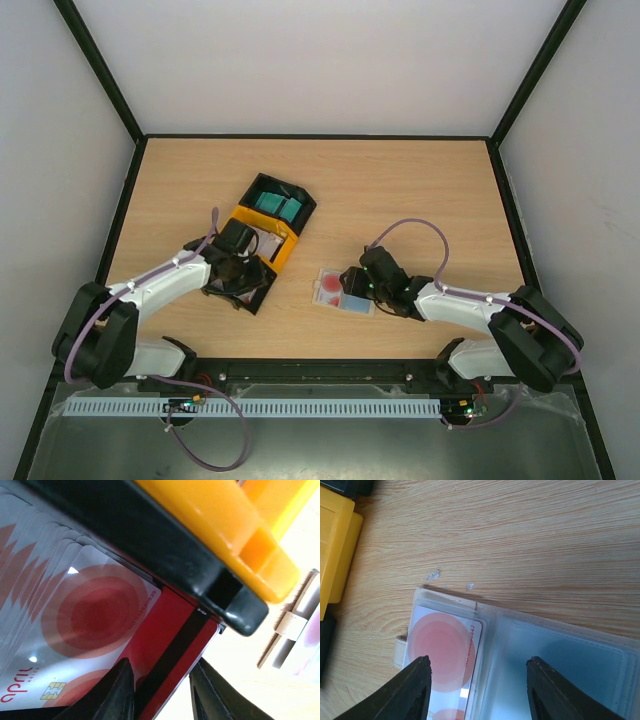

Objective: Put the credit cards into the card holder
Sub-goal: Pick up the credit card from the storage box.

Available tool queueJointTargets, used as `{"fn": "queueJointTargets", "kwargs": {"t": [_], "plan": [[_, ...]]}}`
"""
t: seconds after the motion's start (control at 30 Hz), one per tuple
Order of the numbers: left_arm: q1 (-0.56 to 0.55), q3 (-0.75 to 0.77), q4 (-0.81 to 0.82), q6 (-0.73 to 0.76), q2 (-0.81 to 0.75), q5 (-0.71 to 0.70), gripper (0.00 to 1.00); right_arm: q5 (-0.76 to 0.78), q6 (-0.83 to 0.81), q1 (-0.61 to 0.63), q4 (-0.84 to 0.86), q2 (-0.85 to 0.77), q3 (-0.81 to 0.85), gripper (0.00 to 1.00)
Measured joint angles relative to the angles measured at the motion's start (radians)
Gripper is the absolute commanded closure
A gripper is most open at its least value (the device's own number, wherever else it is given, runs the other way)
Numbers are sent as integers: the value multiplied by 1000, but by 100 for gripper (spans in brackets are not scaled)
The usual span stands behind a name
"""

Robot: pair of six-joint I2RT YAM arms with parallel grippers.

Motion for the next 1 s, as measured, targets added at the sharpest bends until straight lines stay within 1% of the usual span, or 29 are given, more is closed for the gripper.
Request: {"fn": "queueJointTargets", "kwargs": {"t": [0.1, 0.17, 0.3, 0.43, 0.5, 0.73, 1.0], "plan": [[1, 0, 3, -10, -8, -2, 67, 0, 0, 0, 0, 0, 0, 48], [1, 0, 6, -7, -16, -3, 69, 0, 0, 0, 0, 2, 0, 48], [1, 0, 10, 14, -18, -8, 81, 0, -1, 0, -1, 8, 0, 48], [1, 3, 5, 47, -18, -29, 89, 0, -1, 0, -1, 8, 0, 48], [1, 5, 4, 60, -18, -40, 92, 0, -1, 0, -2, 8, 0, 48], [4, 21, -27, 96, -18, -92, 97, 1, -1, 0, -2, 8, 0, 48], [3, 62, -84, 117, -48, -143, 98, 0, -1, 0, -2, 8, 3, 48]]}}
